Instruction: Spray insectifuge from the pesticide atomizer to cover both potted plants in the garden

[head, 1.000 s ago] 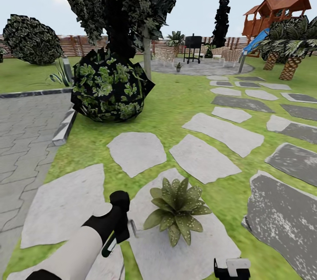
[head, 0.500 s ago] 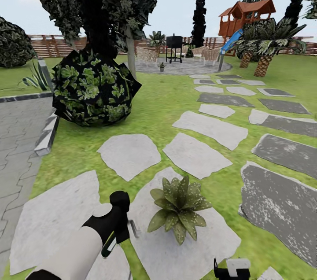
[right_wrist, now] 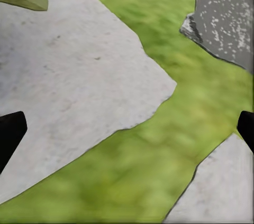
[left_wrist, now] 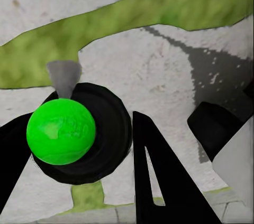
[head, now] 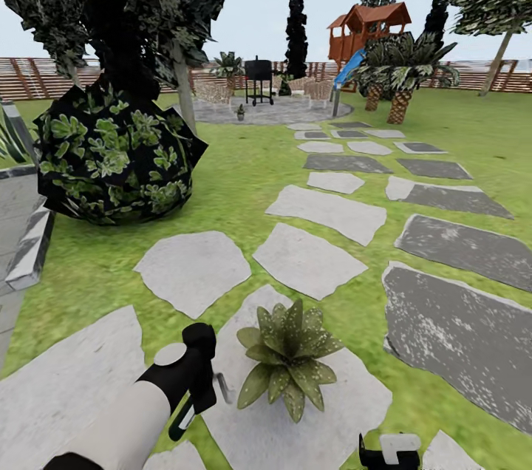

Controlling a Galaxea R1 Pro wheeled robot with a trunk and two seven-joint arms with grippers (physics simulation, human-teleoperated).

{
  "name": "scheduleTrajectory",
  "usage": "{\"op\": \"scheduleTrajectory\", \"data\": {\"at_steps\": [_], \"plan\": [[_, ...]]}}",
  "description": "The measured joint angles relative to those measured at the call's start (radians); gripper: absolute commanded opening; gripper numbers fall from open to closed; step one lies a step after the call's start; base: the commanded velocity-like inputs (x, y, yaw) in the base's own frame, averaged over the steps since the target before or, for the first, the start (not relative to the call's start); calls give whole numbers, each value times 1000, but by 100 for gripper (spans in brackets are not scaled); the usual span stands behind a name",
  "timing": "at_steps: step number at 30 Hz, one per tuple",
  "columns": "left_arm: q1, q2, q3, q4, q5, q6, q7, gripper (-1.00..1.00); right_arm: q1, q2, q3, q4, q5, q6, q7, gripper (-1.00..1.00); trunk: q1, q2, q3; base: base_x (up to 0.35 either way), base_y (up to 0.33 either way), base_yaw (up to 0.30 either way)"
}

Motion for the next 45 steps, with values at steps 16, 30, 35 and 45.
{"op": "scheduleTrajectory", "data": {"at_steps": [16,30,35,45], "plan": [[-1,-14,0,18,0,9,13,-100,0,-1,-1,0,0,0,0,100,0,0,0,0,0,-3],[1,-11,1,26,1,11,12,-100,0,-2,-1,0,0,0,1,100,0,0,0,21,196,-253],[44,-14,-4,26,1,9,14,-100,0,-2,-1,0,0,0,1,100,0,0,0,142,257,-299],[60,-18,30,-21,2,7,16,-100,0,-1,-1,0,0,0,0,100,0,0,0,25,23,-179]]}}
